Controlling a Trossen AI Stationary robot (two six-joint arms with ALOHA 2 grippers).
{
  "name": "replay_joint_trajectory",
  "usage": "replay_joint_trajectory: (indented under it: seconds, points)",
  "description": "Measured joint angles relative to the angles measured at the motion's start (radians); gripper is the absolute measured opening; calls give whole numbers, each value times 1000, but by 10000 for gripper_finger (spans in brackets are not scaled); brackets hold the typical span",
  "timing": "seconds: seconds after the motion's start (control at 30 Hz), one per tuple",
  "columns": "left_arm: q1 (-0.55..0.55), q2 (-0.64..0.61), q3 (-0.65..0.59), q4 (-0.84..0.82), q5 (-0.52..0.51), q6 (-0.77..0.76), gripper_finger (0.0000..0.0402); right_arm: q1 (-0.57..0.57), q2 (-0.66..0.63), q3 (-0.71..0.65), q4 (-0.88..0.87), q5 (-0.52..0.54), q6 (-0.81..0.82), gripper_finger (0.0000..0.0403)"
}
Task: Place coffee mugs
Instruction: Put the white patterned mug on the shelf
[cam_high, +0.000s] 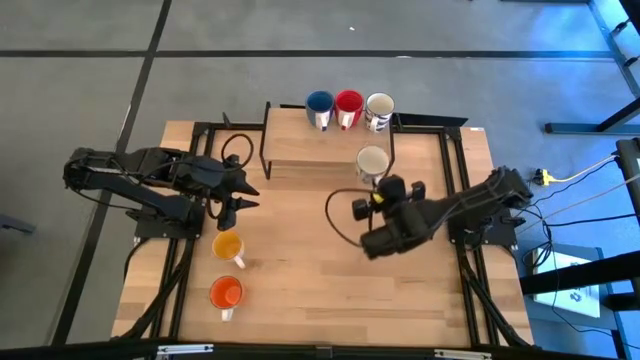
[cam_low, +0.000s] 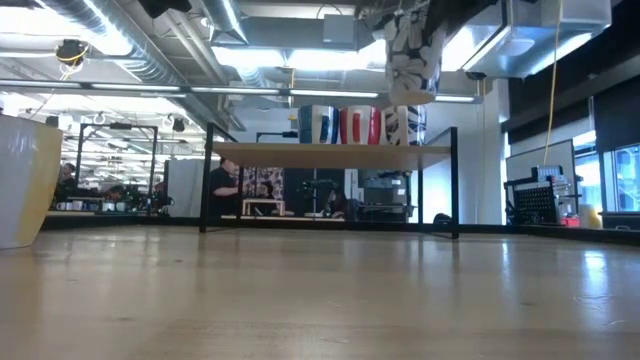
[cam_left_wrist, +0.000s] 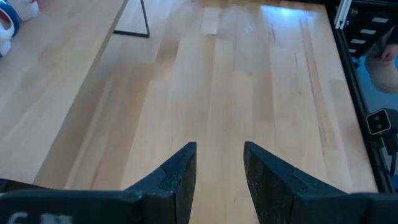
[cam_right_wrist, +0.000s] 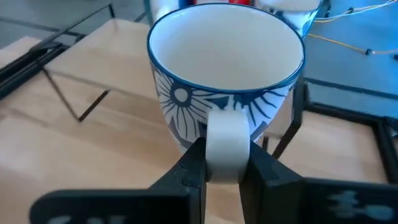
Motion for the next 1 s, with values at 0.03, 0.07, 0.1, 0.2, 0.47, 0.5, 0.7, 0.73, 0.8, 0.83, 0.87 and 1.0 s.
replay_joint_trajectory:
  seconds: [0.03, 0.07, 0.1, 0.2, 0.47, 0.5, 0.7, 0.73, 0.8, 0.83, 0.87, 1.0]
  points:
    - [0, 1, 0, 0, 0, 0, 128, -14, -16, -4, 0, 1, -17, 40]
    - [0, 0, 0, 0, 0, 0, 128, -26, -32, -6, -5, 1, -26, 40]
    - [0, 0, 0, 0, -1, 0, 128, -41, -46, -9, -7, 4, -39, 40]
    - [0, 0, 0, 0, -9, 0, 128, -81, -79, -37, -5, 11, -72, 40]
    - [0, 0, 0, 0, -31, 1, 128, -178, -177, -187, 112, -26, -125, 40]
    - [0, 0, 0, 0, -31, 1, 128, -188, -185, -204, 142, -38, -141, 40]
    - [0, 0, 0, 0, -34, 6, 128, -244, -194, -277, 322, -64, -260, 40]
    - [0, 0, 0, 0, -39, 7, 128, -253, -194, -285, 342, -57, -274, 40]
    - [0, 0, 0, 0, -61, 9, 127, -271, -194, -299, 358, -53, -280, 40]
    - [0, 0, 0, 0, -73, 9, 127, -280, -194, -304, 352, -56, -280, 40]
    - [0, 0, 0, -1, -81, 9, 127, -288, -194, -309, 351, -56, -280, 40]
    - [0, 0, 0, 0, -83, 11, 127, -310, -194, -316, 363, -56, -286, 40]
